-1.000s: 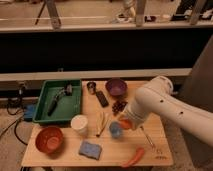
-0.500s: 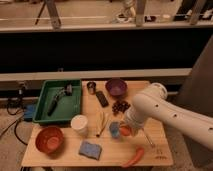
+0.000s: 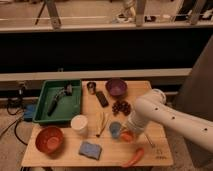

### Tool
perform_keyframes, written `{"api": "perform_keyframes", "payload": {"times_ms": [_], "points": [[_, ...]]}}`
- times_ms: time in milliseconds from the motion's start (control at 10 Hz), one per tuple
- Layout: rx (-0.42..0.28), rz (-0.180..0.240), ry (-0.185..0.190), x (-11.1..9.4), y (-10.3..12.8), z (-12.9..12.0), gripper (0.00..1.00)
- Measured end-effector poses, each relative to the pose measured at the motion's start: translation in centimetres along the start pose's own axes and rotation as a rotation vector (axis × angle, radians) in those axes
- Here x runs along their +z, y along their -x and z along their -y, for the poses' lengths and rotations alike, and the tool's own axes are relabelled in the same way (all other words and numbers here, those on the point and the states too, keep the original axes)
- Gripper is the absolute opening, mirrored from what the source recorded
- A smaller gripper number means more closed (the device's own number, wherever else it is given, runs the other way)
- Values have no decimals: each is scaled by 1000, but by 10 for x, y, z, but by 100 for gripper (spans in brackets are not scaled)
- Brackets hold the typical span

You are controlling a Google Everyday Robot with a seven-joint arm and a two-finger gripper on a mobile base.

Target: Place apple in table surface

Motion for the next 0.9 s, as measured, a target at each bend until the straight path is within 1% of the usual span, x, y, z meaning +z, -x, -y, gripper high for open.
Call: {"api": "perform_keyframes", "payload": {"times_ms": [300, 400, 600, 800, 900], "points": [[21, 4, 18, 16, -10, -20, 0], [30, 8, 22, 21, -13, -24, 4], [46, 20, 31, 31, -20, -30, 23], [52, 32, 39, 39, -23, -30, 43], [50, 37, 40, 41, -24, -27, 56]]}}
